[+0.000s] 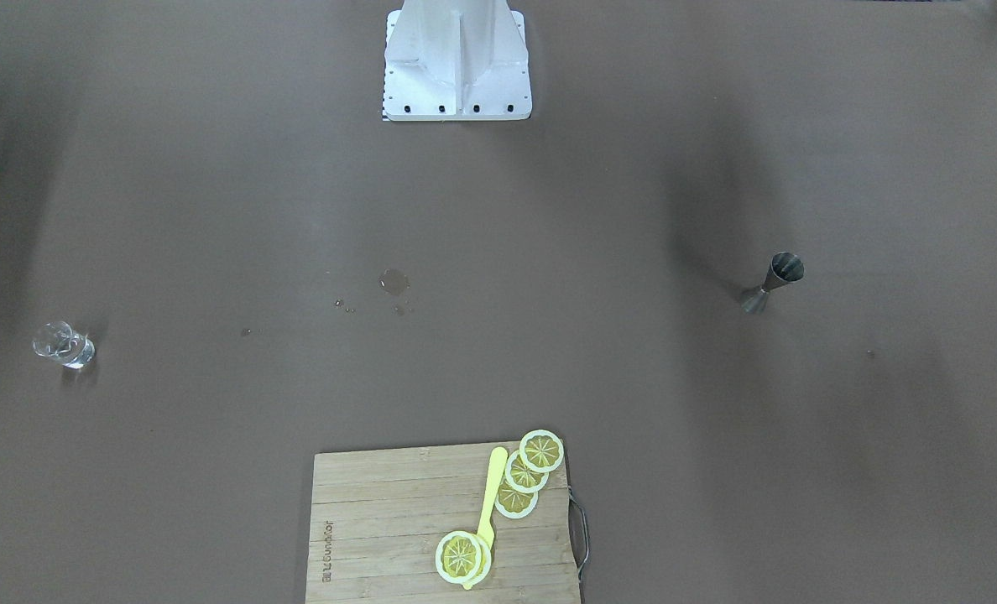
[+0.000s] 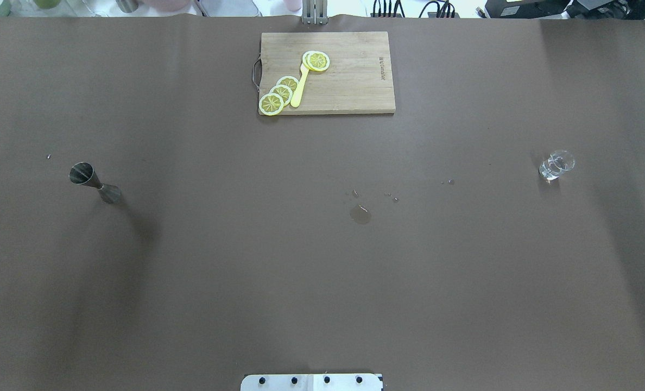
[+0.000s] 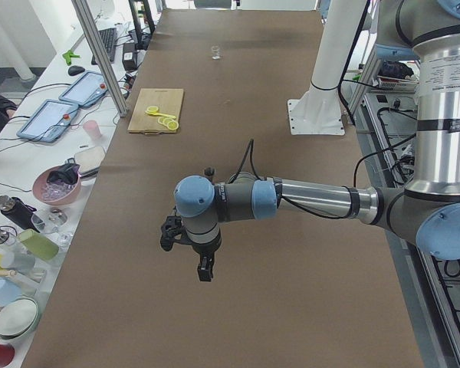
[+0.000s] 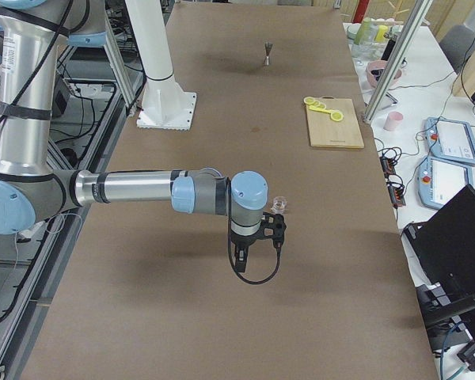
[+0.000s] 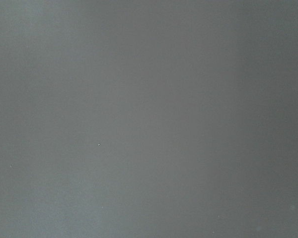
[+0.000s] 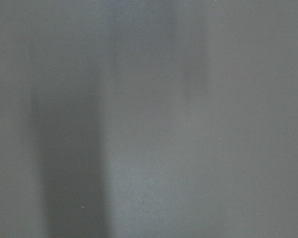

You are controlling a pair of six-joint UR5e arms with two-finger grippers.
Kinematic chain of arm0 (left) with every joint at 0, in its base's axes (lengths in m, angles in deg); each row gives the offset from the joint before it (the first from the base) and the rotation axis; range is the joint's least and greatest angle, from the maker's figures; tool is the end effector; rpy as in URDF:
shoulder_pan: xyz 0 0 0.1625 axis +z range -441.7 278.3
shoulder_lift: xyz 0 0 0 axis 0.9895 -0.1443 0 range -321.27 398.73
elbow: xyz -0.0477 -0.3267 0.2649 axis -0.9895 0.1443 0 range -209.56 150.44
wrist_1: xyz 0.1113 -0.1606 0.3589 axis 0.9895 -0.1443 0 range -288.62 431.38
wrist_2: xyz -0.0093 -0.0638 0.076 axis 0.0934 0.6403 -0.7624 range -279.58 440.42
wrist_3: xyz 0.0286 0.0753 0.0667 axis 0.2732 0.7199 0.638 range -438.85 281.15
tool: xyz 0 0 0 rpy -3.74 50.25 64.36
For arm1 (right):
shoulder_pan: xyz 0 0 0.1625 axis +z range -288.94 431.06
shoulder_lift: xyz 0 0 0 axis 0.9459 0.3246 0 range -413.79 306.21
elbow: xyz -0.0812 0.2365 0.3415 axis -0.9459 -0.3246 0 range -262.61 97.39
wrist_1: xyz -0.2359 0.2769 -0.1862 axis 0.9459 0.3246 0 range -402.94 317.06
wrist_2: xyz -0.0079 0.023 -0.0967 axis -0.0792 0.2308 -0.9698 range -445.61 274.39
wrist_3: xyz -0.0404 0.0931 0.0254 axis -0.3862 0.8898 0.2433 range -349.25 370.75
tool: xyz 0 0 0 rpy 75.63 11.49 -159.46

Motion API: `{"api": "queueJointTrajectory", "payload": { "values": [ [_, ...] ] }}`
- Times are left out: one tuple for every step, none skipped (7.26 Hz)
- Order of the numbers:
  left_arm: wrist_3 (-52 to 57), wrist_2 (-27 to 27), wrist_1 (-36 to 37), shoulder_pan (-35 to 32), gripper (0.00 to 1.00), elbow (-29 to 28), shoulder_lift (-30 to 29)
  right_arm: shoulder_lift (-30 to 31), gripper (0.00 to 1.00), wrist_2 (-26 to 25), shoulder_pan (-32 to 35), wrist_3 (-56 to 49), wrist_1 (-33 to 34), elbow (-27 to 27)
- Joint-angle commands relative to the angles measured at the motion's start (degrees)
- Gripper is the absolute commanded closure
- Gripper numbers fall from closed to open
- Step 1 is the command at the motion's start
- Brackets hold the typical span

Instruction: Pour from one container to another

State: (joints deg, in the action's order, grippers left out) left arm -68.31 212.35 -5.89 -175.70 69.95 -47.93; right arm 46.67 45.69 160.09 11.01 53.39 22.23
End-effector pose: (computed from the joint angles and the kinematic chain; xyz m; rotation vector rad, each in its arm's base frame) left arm -0.0945 -0.4441 0.6322 -0.0159 0.7390 0.0672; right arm 0.0574 -0.4064 0.6312 -0.0403 -0.7204 0.0005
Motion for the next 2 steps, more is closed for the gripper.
{"api": "queueJointTrajectory", "payload": {
  "values": [
    [0.00, 0.00, -0.07, 0.04, 0.00, -0.19, 0.00, 0.00, 0.00, 0.00, 0.00, 0.00, 0.00, -0.07],
    [-0.09, 0.00, -0.07, 0.04, 0.00, -0.20, -0.17, 0.00, 0.00, 0.00, 0.00, 0.08, 0.00, -0.07]
  ]
}}
